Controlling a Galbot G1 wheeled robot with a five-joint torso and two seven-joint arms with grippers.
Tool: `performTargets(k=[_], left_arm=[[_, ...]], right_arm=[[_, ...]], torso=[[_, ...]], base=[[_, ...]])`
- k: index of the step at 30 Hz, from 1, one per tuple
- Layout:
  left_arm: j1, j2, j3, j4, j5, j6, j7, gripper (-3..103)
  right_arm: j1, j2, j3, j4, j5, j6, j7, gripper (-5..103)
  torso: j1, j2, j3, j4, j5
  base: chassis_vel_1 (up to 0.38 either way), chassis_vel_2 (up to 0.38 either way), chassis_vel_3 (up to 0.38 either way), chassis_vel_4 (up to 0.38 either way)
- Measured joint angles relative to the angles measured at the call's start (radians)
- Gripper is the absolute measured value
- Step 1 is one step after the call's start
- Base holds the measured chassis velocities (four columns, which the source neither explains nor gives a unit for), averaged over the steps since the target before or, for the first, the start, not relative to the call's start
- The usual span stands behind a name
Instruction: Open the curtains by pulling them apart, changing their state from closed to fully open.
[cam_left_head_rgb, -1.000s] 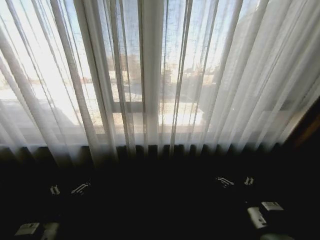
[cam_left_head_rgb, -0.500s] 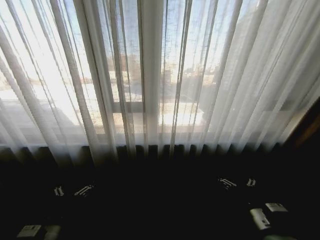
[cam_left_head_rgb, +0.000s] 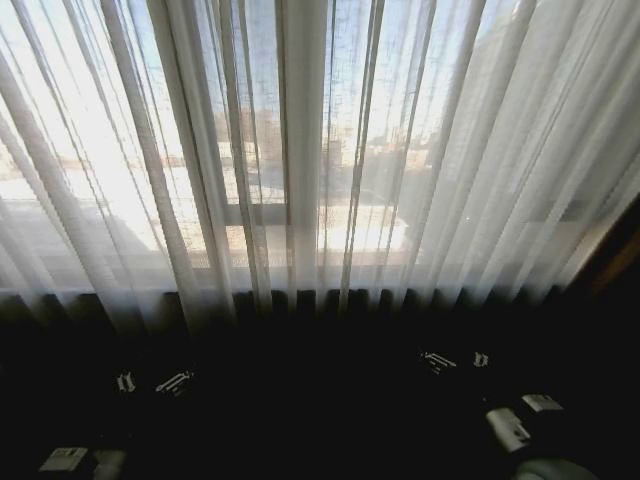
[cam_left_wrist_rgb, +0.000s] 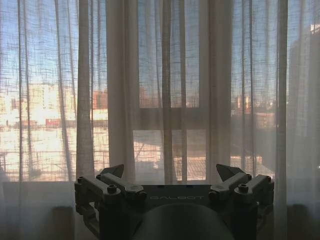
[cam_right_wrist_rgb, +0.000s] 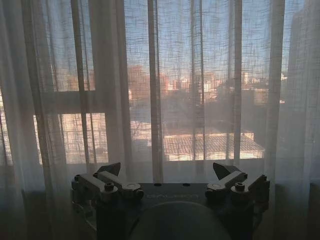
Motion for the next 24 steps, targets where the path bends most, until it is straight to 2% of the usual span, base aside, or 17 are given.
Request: performTargets(k=[17, 24], left_arm=[[0.0, -0.009, 0.006, -0.004, 0.007, -0.006, 0.006, 100], [0.003, -0.009, 0.002, -0.006, 0.007, -0.014, 0.007, 100]], right_arm=[[-0.008, 0.0, 0.008, -0.003, -0.034, 0.024, -0.037, 100], [-0.013, 0.002, 0.007, 0.004, -0.036, 0.026, -0.038, 100]], torso=[[0.0, 0.0, 0.0, 0.0, 0.0], [0.0, 0.0, 0.0, 0.0, -0.0001]], base=[[0.0, 0.0, 0.0, 0.0], [-0.087, 0.104, 0.087, -0.065]])
